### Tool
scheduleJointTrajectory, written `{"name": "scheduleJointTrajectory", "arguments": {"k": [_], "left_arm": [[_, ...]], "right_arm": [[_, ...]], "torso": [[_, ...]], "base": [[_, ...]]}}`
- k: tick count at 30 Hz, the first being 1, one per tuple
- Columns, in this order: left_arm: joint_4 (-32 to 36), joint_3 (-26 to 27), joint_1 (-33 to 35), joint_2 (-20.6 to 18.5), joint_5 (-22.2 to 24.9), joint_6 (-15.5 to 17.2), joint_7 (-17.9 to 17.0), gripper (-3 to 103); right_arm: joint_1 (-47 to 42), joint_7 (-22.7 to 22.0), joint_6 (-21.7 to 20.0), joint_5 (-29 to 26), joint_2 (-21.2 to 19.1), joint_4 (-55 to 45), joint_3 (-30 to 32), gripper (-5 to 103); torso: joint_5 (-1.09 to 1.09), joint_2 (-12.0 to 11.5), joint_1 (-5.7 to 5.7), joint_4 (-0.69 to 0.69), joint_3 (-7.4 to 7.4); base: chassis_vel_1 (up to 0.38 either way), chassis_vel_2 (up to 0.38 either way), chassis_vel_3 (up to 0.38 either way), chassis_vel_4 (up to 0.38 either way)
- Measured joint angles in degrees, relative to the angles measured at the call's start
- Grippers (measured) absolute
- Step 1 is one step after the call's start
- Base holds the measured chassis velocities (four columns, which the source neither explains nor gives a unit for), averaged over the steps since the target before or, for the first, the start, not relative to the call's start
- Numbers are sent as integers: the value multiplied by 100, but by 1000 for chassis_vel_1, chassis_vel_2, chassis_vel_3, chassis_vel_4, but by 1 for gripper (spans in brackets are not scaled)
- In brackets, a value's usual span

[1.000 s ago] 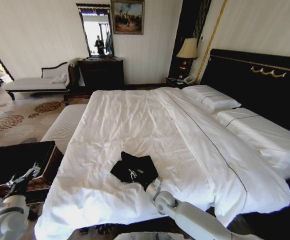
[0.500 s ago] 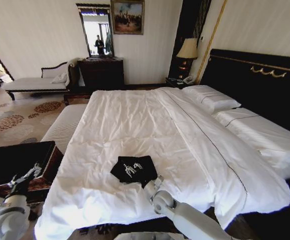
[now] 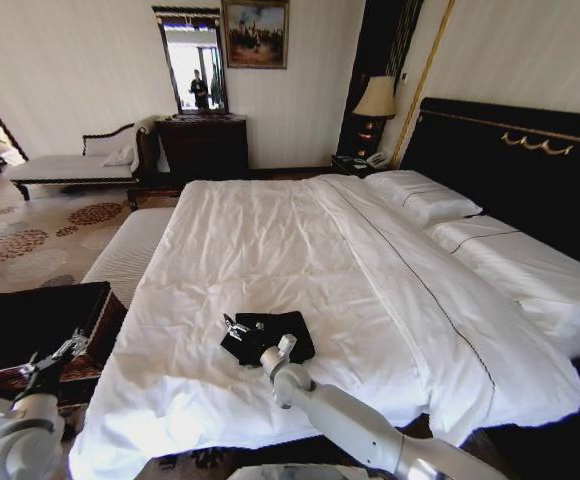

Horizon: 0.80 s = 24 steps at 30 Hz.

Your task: Fold the clothes on the bed and place them into the basket.

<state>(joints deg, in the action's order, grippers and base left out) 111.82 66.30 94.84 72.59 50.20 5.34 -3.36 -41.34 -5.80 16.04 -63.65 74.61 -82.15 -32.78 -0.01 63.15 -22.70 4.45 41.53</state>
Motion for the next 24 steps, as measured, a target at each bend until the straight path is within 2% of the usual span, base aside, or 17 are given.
{"name": "scheduleJointTrajectory", "arguments": {"k": [7,13,16,17,18,21,23,24], "left_arm": [[94,49,40,98,-2,-2,0,100],[139,-3,82,168,-51,-2,-2,100],[164,-241,118,251,-105,-3,-2,100],[164,-241,118,251,-105,-3,-2,100],[163,-369,120,281,-105,5,-10,100],[127,-792,125,365,5,135,-76,100],[127,-917,137,385,42,183,-84,100],[135,-1089,157,422,88,254,-85,100]], "right_arm": [[165,13,-15,-69,187,398,-376,100],[66,51,64,-70,186,279,-301,100],[49,352,296,43,-102,-487,74,100],[49,352,296,43,-102,-487,74,100],[52,369,334,45,-275,-845,346,100],[74,227,313,-129,-789,-1526,1230,100],[64,179,302,-165,-924,-1595,1406,100],[-22,24,235,-203,-1165,-1699,1728,100]], "torso": [[1,0,0,2,0],[1,0,0,1,0],[3,0,0,-1,0],[3,0,0,-1,0],[2,0,1,0,0],[3,0,1,1,-1],[2,0,1,2,-1],[2,0,1,2,0]], "base": [[0,0,0,0],[0,0,0,0],[0,0,0,0],[0,0,0,0],[0,0,0,0],[0,0,0,0],[0,0,0,0],[0,0,0,0]]}}
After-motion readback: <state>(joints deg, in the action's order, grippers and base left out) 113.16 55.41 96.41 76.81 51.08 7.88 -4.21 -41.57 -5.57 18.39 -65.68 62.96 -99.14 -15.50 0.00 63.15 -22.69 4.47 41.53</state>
